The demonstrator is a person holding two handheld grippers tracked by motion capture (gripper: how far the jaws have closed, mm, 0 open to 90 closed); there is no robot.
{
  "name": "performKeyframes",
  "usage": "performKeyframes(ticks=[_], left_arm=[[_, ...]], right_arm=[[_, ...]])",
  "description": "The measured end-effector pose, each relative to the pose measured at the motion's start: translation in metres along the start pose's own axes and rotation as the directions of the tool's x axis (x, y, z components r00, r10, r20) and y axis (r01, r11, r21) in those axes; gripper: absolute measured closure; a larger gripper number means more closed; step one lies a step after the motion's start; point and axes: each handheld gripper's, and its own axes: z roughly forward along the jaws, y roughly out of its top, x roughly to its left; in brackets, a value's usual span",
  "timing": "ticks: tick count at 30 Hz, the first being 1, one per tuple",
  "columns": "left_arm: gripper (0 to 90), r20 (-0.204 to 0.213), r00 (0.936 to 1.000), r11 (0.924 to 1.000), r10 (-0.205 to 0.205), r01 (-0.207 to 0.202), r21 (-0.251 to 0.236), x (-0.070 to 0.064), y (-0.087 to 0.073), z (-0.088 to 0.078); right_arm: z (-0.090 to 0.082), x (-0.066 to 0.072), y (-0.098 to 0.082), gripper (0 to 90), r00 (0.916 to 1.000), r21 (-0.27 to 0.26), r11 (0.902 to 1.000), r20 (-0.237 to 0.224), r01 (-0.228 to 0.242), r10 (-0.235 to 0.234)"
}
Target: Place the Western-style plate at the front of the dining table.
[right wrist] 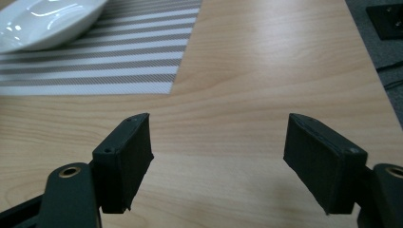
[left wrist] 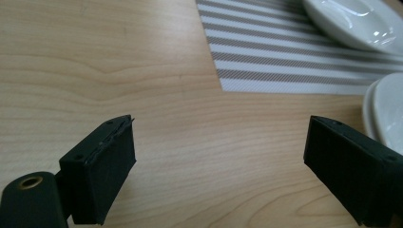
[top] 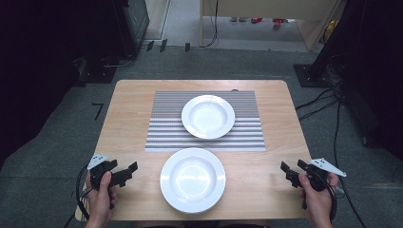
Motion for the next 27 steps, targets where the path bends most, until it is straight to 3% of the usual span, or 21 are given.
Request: performKeyframes(ticks=[12, 19, 27], left_arm=[[10.2, -0.085, 0.9963, 0.9997, 0.017, -0.015, 0.021, 0.018, -0.02, -0.011], [10.2, -0.12, 0.992, 0.9985, 0.04, -0.035, 0.042, 0.023, -0.028, -0.011], [10.2, -0.153, 0.9847, 0.9954, 0.084, -0.076, 0.059, 0.016, -0.028, -0.007]], right_arm=[[-0.004, -0.019, -0.016, 24.5, 0.9982, 0.036, 0.9993, 0.06, -0.002, 0.0], [-0.002, -0.019, -0.021, 24.5, 0.9968, 0.058, 0.9982, 0.077, 0.016, -0.021], [0.0, -0.014, -0.022, 24.8, 0.991, 0.086, 0.9946, 0.115, 0.059, -0.068]])
